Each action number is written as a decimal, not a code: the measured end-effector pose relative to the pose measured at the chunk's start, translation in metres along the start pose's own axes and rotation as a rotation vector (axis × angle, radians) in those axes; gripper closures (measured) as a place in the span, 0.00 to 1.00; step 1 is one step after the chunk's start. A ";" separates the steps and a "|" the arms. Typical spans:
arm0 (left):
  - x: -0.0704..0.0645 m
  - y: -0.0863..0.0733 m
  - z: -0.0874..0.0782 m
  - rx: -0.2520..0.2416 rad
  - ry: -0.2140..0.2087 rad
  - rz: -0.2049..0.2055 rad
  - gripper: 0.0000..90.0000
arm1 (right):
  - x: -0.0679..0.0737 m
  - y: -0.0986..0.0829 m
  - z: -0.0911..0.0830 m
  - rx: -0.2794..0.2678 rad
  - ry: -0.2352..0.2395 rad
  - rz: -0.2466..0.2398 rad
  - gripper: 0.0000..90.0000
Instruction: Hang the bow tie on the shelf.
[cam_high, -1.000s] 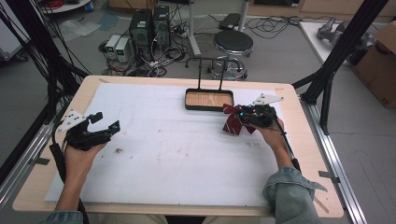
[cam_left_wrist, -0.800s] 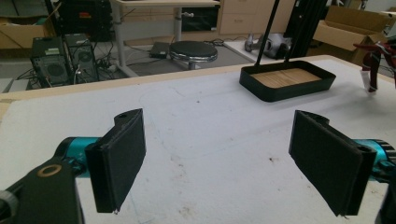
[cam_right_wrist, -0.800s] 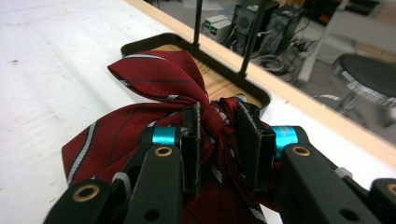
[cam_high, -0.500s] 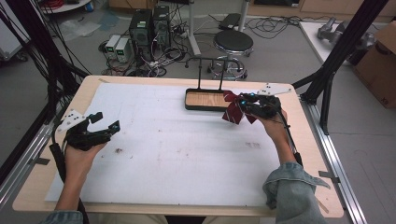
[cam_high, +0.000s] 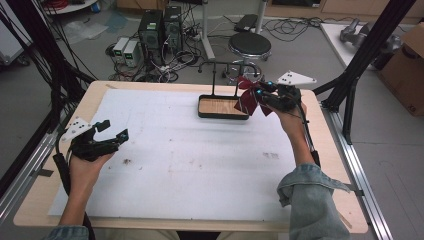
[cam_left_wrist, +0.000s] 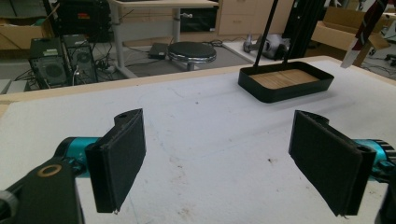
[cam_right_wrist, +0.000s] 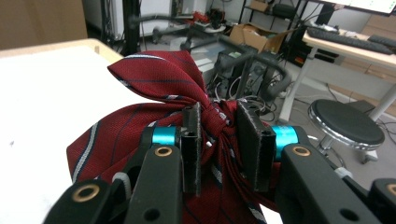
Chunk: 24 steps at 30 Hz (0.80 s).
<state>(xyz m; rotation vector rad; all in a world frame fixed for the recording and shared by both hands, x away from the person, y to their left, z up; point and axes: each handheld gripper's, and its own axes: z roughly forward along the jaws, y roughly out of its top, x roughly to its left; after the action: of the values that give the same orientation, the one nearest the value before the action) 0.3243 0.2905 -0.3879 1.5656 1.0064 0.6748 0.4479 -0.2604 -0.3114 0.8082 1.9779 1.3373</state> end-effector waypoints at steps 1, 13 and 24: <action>0.000 0.000 0.000 0.000 0.000 0.000 0.21 | -0.001 0.002 0.000 -0.002 -0.003 0.005 0.80; 0.002 0.001 -0.002 -0.011 0.005 -0.006 0.21 | -0.015 0.022 -0.001 -0.068 -0.083 0.033 0.80; 0.002 0.002 -0.003 -0.013 0.001 -0.008 0.21 | -0.022 0.032 0.014 -0.090 -0.110 0.058 0.80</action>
<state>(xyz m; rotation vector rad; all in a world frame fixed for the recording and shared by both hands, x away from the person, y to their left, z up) 0.3229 0.2937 -0.3857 1.5498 1.0066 0.6753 0.4778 -0.2596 -0.2825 0.8837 1.8089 1.3746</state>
